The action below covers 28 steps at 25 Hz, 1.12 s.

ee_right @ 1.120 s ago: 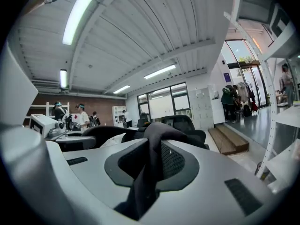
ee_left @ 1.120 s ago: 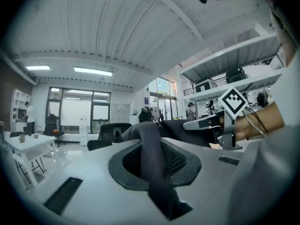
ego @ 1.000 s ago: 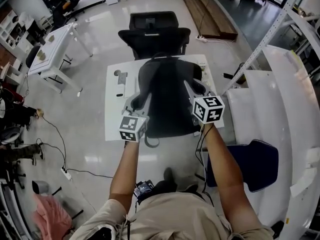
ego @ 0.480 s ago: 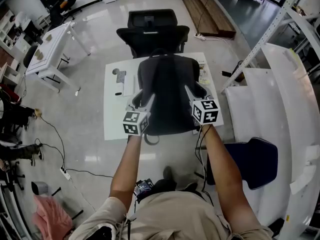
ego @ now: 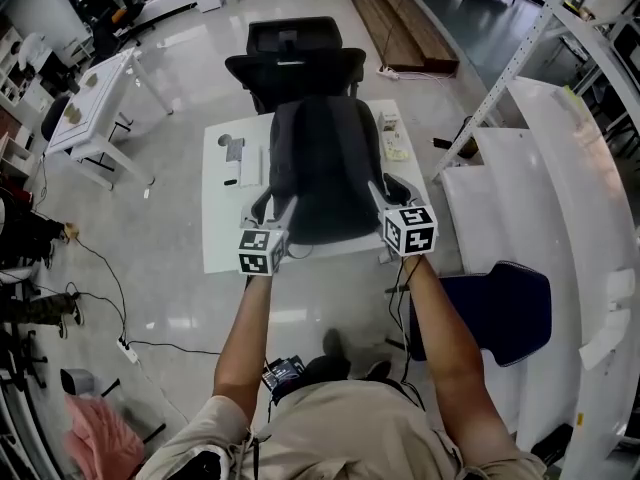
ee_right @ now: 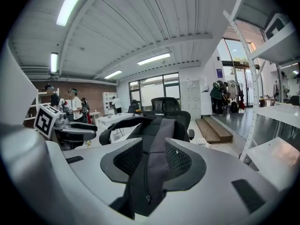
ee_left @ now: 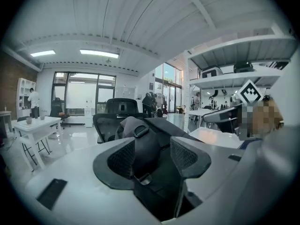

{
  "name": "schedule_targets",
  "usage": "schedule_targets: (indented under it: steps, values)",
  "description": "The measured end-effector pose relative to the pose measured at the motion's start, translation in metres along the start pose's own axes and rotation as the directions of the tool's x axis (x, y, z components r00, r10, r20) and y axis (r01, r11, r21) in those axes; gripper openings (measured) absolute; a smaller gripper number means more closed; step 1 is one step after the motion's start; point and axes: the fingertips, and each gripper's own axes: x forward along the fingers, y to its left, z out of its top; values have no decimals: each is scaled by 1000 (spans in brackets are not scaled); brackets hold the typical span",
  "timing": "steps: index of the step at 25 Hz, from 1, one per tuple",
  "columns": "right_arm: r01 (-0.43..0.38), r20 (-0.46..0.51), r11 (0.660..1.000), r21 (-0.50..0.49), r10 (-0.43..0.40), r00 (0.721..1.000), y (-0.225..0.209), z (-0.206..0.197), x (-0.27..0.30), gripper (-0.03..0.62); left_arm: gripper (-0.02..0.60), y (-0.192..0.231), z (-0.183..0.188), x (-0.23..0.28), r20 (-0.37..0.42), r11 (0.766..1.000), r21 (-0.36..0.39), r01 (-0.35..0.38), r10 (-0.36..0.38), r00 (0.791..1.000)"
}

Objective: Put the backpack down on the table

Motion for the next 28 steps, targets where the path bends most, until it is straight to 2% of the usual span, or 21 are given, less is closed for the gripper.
schedule_targets:
  steps: [3,6,9,11,17,23,28]
  values:
    - [-46,23,999,-25,46,999,22,7,-27,141,222,-14,11,-31,45,1000,23,6,-7,999]
    - [-87,59,993,-74,92,994,52,23,-66,66,154,-38,37,-74,106,998,65,14,-20,994]
    - [-122,113,986,-116,135,984,87,43,-122,41,63,-74,68,-130,168,992,121,27,-47,985]
    - [-138,146,977,-160,162,976,110,55,-160,34,41,-103,87,-167,205,987,157,41,-73,976]
    - [-183,185,940,-289,242,952,168,69,-280,26,14,-191,118,-262,257,971,219,96,-152,954]
    - [-218,189,934,-284,277,942,207,58,-399,25,14,-269,122,-349,277,957,274,91,-169,946]
    - [-222,171,929,-296,280,945,223,37,-471,25,14,-323,114,-409,283,949,297,103,-190,940]
